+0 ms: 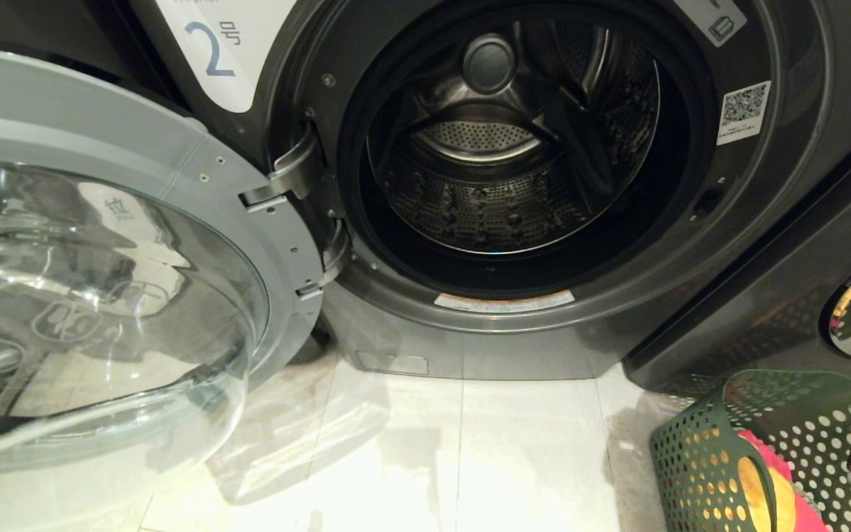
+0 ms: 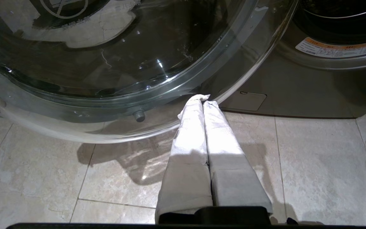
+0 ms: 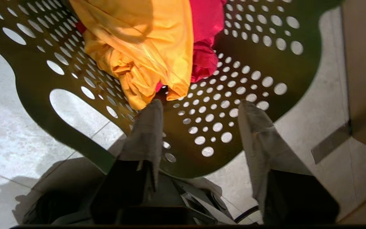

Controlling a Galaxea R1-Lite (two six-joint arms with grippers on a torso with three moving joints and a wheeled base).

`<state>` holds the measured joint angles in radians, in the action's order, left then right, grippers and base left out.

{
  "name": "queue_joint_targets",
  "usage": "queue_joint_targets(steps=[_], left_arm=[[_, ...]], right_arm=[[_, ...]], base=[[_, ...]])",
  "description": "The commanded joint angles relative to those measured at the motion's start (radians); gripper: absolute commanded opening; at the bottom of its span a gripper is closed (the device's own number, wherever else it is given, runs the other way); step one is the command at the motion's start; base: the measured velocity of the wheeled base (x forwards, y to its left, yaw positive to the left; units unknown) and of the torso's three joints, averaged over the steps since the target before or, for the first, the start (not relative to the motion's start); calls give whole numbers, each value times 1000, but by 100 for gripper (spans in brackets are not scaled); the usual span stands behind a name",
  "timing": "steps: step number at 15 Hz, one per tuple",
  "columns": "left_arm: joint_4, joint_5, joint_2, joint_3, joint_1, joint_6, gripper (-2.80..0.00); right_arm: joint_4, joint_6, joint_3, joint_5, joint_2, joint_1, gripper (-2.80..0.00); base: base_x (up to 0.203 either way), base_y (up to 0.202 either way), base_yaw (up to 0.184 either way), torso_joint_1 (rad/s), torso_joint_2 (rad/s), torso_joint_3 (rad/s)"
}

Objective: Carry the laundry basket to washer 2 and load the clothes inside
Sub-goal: Place the clothes into the washing machine

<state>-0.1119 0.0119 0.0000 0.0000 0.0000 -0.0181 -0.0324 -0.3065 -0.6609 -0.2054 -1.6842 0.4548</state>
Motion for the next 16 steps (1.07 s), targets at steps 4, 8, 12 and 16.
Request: queue_joint_targets(steps=[4,8,12,16], left_arm=[[-2,0,0,40,1,0,-280],[-1,0,0,40,0,0,-280],[0,0,0,40,0,0,-280],[-1,0,0,40,1,0,-280]], right_arm=[[156,152,3,258,-284,97,0],[409,236,-7,372,-545,138,0],[489,319,-70,426,-721,198,0],[562,395,-160,500,-863,222,0]], base=[[0,0,0,0,0,0],[0,0,0,0,0,0],[0,0,0,0,0,0],[0,0,0,0,0,0]])
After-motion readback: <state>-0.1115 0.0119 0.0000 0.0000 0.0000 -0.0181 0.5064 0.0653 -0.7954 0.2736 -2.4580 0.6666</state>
